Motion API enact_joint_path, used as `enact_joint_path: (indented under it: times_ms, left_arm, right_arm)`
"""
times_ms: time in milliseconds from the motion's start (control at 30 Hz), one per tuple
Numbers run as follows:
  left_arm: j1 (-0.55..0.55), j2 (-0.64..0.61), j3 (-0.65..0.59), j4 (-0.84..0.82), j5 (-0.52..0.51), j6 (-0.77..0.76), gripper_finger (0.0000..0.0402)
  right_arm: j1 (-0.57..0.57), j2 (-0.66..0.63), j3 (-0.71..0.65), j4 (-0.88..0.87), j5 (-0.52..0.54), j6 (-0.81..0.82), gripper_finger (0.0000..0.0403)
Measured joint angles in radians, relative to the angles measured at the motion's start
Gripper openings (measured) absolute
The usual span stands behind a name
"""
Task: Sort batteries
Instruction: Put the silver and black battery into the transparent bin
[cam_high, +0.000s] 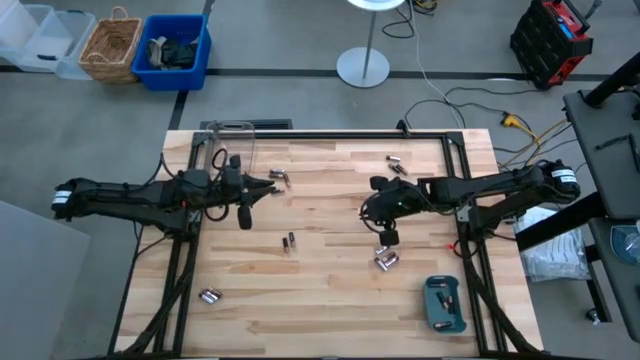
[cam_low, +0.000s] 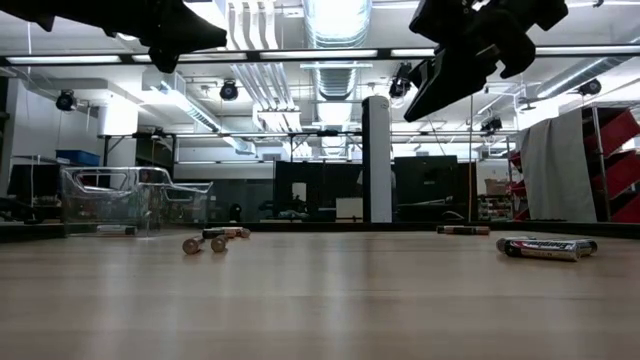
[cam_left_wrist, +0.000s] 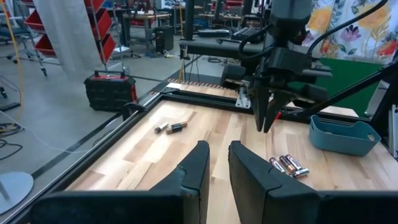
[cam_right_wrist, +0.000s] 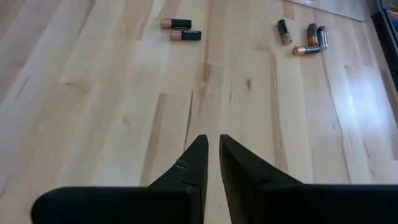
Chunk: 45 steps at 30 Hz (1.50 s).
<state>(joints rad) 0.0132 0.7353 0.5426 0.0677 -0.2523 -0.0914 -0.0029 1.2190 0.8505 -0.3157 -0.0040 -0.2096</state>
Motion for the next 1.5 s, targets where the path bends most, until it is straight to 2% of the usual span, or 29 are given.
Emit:
enact_joint_path:
  times_ms: [800,1267,1500]
  left_arm:
    - [0.000,0.000,0.000,-0.003,0.000,-0.004,0.0041]
    - [0.000,0.000,-0.001,-0.001,0.001,-0.038,0.0041]
    - [0.000,0.002,-0.001,-0.001,0.170,-0.222,0.0041]
  right_arm:
    - [0.000,0.000,0.000,0.007,0.001,-0.002,0.0031]
    - [0.000,0.000,0.000,0.059,0.003,-0.074,0.0031]
    - [0.000,0.000,-0.001,0.062,0.003,-0.102,0.0031]
